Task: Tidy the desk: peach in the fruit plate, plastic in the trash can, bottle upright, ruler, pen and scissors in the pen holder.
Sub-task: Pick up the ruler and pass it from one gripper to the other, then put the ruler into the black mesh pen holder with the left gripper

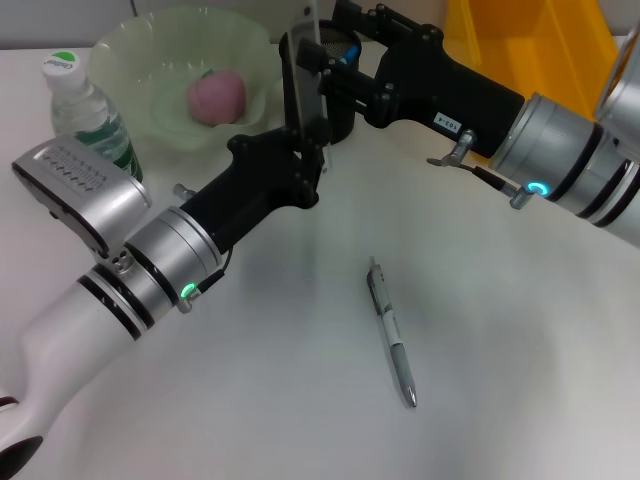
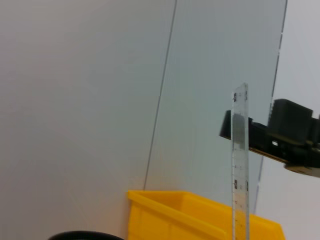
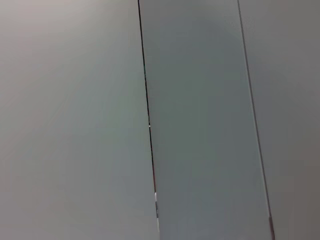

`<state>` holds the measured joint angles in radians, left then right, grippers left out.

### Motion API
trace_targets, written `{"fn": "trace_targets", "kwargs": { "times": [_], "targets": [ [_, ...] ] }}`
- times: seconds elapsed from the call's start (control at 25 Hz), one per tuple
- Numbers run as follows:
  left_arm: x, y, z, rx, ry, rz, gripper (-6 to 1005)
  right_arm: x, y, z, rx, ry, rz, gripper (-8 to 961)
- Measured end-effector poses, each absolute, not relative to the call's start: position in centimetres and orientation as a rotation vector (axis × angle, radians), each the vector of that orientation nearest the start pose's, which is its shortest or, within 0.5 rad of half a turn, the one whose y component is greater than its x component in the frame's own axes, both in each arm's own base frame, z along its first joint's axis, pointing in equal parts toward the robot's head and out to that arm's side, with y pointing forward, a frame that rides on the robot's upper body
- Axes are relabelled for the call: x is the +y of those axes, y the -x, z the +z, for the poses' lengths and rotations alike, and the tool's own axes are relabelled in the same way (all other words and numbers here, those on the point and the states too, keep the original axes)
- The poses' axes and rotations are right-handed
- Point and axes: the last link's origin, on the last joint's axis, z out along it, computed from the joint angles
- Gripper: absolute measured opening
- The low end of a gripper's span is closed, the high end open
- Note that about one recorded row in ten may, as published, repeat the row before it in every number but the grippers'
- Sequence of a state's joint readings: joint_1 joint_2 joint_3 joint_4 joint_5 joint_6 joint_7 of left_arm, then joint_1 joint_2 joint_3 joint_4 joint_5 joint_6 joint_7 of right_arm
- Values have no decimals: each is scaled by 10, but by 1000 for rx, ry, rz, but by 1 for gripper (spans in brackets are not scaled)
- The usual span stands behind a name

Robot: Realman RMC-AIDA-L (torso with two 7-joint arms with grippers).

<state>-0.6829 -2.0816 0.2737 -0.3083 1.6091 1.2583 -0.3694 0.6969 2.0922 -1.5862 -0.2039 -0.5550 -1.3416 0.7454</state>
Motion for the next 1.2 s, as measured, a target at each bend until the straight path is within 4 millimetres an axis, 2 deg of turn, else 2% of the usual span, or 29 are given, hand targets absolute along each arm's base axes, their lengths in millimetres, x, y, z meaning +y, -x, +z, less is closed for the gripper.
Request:
{"fn": "trace_targets", "kwargs": {
  "times": [0.16,0.32,0.4,0.44,0.48,0.52,0.64,0.8,0.92,1.0,1.2],
  "targets": [
    [326,226,-98,-595,2106,-1043,24,358,-186,-58,335,2316,1228,652],
    [333,226,-92,-612,2045,-1055,26,350,-204,-56,390,2287,1203,652],
    [337,225,-90,-601,2035,-1054,27,342,-221,-55,439,2273,1164,652],
    [340,223,-89,-588,2033,-1054,28,342,-221,-55,439,2273,1164,652],
    [344,221,-87,-577,2032,-1053,28,337,-233,-56,478,2265,1129,653],
    [344,221,-87,-577,2032,-1053,29,337,-233,-56,478,2265,1129,653],
    [354,215,-86,-559,2037,-1042,30,338,-256,-59,589,2223,1011,653],
    [366,204,-86,-551,2040,-1040,32,334,-271,-61,650,2204,941,653],
    [374,198,-86,-559,2035,-1031,33,332,-276,-62,680,2193,931,671],
    [386,188,-89,-568,2044,-1006,34,331,-280,-62,723,2180,925,683],
    [401,175,-91,-572,2051,-976,37,329,-280,-64,728,2193,920,713]
  ]
}}
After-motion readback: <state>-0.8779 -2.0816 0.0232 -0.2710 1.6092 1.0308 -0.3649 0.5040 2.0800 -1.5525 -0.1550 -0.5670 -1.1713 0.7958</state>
